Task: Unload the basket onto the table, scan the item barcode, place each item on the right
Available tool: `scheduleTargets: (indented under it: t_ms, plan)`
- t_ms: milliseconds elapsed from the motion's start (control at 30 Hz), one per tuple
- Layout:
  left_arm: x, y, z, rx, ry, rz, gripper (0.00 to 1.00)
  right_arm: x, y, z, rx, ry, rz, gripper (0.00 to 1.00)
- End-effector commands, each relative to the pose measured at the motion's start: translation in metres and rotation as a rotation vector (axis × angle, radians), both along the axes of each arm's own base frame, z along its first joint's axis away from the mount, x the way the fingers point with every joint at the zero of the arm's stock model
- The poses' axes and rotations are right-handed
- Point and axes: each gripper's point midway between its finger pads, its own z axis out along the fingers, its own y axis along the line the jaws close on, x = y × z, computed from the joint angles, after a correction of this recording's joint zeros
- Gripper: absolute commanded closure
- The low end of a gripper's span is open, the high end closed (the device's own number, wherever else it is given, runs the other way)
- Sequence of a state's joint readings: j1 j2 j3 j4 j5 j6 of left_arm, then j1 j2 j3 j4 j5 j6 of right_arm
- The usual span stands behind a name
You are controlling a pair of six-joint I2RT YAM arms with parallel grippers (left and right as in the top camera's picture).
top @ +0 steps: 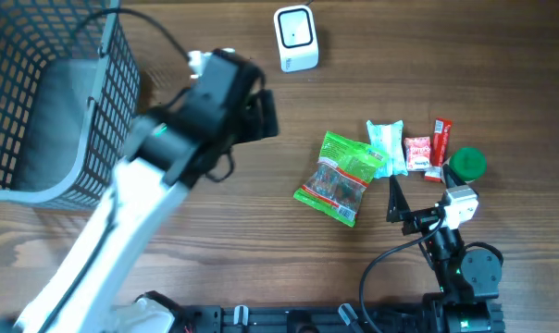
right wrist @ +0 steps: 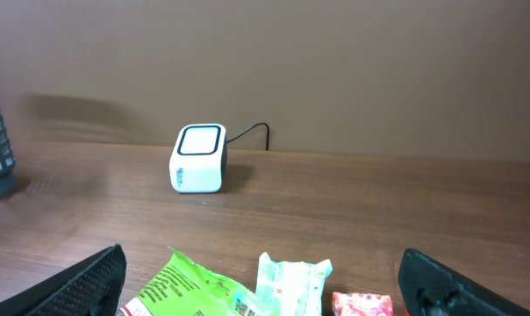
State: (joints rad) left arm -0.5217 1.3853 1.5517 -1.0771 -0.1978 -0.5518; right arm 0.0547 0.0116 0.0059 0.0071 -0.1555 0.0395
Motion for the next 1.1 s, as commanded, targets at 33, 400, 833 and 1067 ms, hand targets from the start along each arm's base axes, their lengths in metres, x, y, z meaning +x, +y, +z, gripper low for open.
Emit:
scheduleTargets:
  t_ms: [33,400,833,1067]
  plan:
    - [-0.061,0.104,0.113,-0.149,-0.353,0.217,0.00,0.000,-0.001,0.002,-0.012,-0.013,-0.009,0.00]
    - [-0.279,0.176,0.090,-0.162,-0.645,0.496,0.00,0.000,-0.001,0.002,-0.012,-0.013,-0.009,0.00]
    - [-0.157,0.144,0.118,-0.345,-1.427,0.175,0.00,0.000,-0.001,0.002,-0.012,-0.013,-0.009,0.00]
    - [-0.099,0.150,0.007,-0.332,-1.230,0.222,0.00,0.000,-0.001,0.002,-0.013,-0.013,-0.009,0.00]
